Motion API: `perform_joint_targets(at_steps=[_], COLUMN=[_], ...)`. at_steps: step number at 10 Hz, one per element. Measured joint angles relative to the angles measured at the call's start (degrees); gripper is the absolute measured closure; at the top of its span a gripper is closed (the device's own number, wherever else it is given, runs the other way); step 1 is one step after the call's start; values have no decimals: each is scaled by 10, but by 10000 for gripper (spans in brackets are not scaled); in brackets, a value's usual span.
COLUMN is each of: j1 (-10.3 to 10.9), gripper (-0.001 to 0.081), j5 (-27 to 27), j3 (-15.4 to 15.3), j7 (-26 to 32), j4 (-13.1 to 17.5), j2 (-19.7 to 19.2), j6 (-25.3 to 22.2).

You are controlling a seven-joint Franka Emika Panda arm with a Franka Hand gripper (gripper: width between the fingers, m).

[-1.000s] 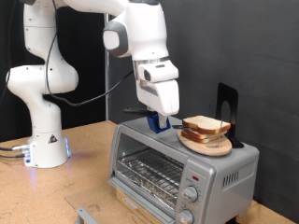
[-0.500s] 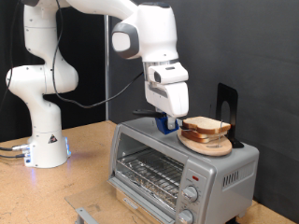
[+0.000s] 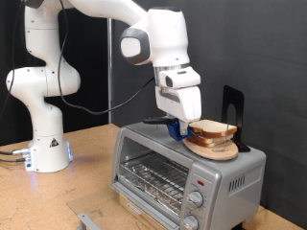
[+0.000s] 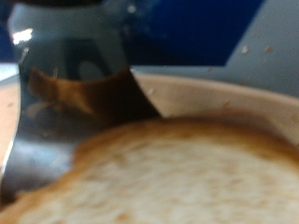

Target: Make a piece of toast with the oven

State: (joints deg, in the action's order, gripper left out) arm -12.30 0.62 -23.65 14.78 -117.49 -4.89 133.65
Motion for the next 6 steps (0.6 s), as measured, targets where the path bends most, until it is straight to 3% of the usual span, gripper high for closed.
perform_joint_targets(at_steps=[2, 6], j1=[-1, -13], gripper=[406, 406], j5=[23, 106], j3=[0, 4], j7=[25, 109], j4=[-16, -52], j2=[2, 35], j6=[43, 52])
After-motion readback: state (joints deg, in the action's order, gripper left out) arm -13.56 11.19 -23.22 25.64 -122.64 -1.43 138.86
